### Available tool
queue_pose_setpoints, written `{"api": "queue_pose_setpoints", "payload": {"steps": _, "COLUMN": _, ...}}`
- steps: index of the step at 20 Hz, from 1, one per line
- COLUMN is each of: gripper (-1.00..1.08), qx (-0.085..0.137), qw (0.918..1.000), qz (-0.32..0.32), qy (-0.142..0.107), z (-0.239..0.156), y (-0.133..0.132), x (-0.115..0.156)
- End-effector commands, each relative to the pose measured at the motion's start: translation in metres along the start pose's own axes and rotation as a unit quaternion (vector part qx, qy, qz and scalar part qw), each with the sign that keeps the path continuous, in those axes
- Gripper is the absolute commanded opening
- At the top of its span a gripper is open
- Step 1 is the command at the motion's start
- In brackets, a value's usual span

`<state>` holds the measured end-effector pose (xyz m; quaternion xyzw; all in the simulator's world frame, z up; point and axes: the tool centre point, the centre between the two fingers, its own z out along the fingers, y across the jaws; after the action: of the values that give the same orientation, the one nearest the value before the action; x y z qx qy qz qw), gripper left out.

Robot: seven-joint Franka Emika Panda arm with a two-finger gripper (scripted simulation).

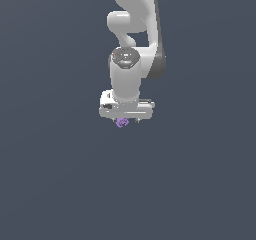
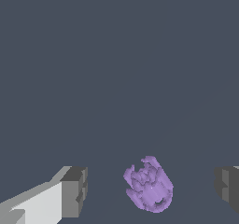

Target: Pick up the object and move it to a goal position.

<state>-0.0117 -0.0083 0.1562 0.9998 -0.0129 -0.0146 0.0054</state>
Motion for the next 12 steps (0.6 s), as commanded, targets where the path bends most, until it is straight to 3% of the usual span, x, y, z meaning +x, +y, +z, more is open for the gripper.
{"api": "queue_pose_setpoints", "payload": {"steps": 1, "gripper": 1.00, "qx": 0.000, "qw": 1.0000, "qz": 0.000, "qy": 0.000, "z": 0.000, "y": 0.000, "x": 0.000}}
{"api": "queue_pose_setpoints", "payload": {"steps": 12, "gripper": 1.00, "qx": -0.005, "qw": 0.9997, "qz": 0.002, "qy": 0.023, "z": -0.017, "y": 0.025, "x": 0.013}}
